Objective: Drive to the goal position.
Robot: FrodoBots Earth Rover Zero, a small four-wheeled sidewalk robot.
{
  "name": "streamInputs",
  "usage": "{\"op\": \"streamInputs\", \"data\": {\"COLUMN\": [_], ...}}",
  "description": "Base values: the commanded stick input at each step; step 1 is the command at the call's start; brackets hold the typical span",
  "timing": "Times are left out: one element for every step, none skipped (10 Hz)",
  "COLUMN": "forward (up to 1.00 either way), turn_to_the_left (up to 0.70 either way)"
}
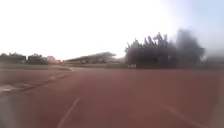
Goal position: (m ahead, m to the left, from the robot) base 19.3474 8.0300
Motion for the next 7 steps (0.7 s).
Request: {"op": "streamInputs", "data": {"forward": [0.7,0.7,0.7,0.7,0.7,0.7,0.7], "turn_to_the_left": [0.0,0.0,0.0,0.0,0.0,0.0,0.0]}}
